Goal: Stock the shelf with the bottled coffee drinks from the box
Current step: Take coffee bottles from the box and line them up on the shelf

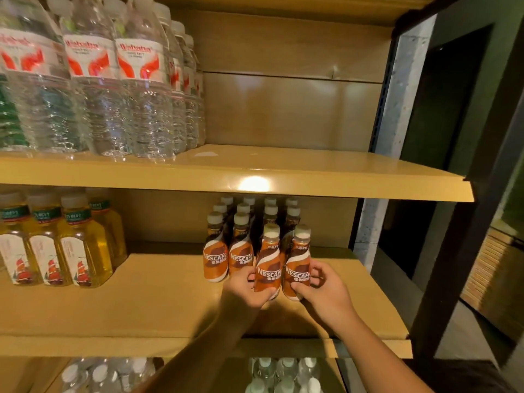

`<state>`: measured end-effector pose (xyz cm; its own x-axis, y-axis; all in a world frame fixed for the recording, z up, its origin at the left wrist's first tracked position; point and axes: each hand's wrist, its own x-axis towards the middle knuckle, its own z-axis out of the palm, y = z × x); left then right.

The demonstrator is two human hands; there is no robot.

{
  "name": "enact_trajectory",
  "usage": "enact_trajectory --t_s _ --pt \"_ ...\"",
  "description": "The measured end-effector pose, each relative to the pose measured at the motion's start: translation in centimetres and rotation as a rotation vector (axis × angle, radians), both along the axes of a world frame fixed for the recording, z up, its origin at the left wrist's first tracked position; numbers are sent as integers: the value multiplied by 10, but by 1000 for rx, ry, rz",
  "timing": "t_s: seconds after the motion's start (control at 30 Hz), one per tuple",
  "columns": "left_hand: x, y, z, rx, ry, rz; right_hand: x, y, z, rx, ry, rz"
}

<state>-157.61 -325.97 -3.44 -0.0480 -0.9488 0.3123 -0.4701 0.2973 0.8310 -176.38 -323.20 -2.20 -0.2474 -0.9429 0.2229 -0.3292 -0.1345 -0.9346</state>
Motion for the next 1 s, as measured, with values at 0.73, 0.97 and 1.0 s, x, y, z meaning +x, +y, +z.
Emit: enact_trajectory --t_s 0.73,0.97,1.0 --pt "-43 -31 19 195 -234 234 -10 -51 -7 44 -12 25" --pt "-43 -23 19 155 -258 254 -7 -43 -5 62 57 22" --pt "-42 -21 20 148 -258 254 -6 -40 -4 69 70 12"
